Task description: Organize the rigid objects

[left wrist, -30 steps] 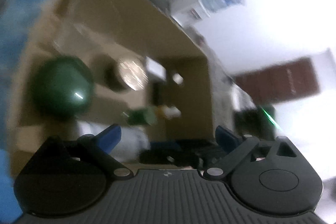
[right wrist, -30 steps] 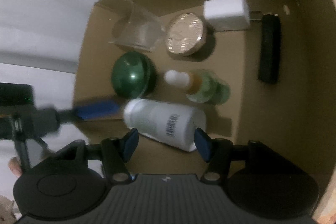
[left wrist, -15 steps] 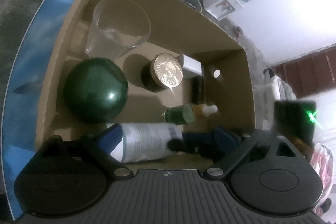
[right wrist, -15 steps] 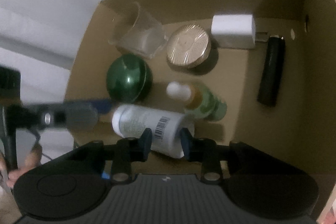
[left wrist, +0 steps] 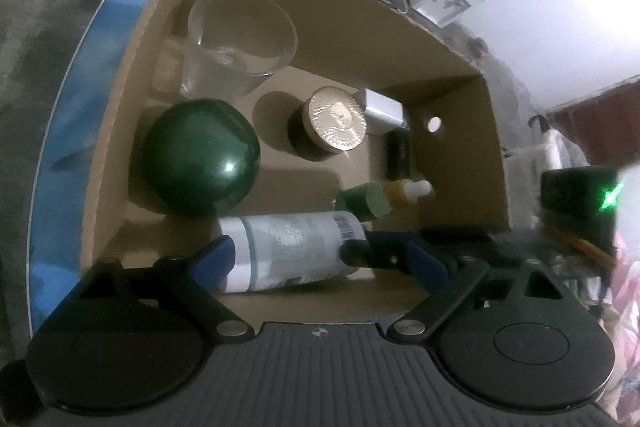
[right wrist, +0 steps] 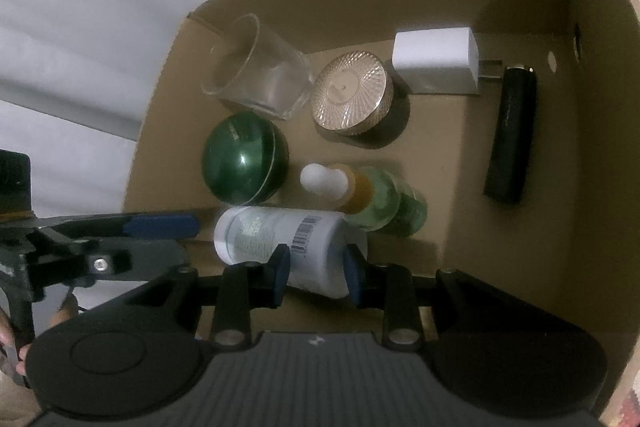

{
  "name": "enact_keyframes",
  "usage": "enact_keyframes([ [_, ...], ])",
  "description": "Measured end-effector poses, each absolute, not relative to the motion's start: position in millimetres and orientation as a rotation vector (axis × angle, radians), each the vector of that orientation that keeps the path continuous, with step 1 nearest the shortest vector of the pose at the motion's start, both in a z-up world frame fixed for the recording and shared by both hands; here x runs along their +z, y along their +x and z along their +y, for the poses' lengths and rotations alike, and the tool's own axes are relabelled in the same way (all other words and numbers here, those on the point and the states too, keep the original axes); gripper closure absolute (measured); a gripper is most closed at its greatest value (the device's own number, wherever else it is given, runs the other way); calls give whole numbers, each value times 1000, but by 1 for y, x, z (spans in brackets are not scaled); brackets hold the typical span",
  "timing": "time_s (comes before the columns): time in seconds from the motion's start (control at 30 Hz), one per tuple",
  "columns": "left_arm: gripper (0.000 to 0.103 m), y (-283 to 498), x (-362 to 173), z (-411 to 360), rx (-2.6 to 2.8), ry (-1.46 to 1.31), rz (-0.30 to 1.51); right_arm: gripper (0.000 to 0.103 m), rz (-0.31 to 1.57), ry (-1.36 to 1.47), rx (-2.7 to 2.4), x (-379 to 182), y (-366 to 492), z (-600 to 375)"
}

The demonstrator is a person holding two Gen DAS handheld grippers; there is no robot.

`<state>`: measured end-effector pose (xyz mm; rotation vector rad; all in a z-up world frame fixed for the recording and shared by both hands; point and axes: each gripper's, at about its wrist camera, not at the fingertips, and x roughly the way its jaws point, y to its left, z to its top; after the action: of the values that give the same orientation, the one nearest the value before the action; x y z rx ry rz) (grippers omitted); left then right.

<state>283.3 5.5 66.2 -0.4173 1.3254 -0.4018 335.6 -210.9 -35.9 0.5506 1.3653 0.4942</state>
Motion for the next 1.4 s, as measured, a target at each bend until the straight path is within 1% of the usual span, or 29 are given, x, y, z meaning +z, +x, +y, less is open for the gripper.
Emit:
enact_keyframes([
  [0.07,9,285,60,2,-374,-404,1346,72,1361,544,498,-35,333,-214],
  [0.23,9,284,62,1,-347,-386,1330,72,1364,563,500,-39,330,-212],
  [0.6,8,295,37,-4,-282,-374,1398,71,1347,566,512,-37,325,-208],
  [0.8,6,289,47,4,-326,-454,1346,71,1323,534,493,-33,323,-204],
  [1.1,0,268,76,4,-386,-501,1201,69,1313,575,475,-34,318,-210],
  [1.17,4,265,77,-1,-485,-556,1197,70,1315,616,498,-37,317,-211],
  [1.23,4,258,83,-11,-508,-520,1176,71,1325,626,512,-39,315,-206],
  [1.3,4,256,84,-18,-515,-508,1165,71,1299,571,509,-35,314,-200],
  [1.37,8,258,83,-15,-517,-535,1171,71,1297,577,501,-34,314,-200],
  [1.4,8,258,84,-13,-512,-543,1164,71,1302,590,496,-35,315,-202],
])
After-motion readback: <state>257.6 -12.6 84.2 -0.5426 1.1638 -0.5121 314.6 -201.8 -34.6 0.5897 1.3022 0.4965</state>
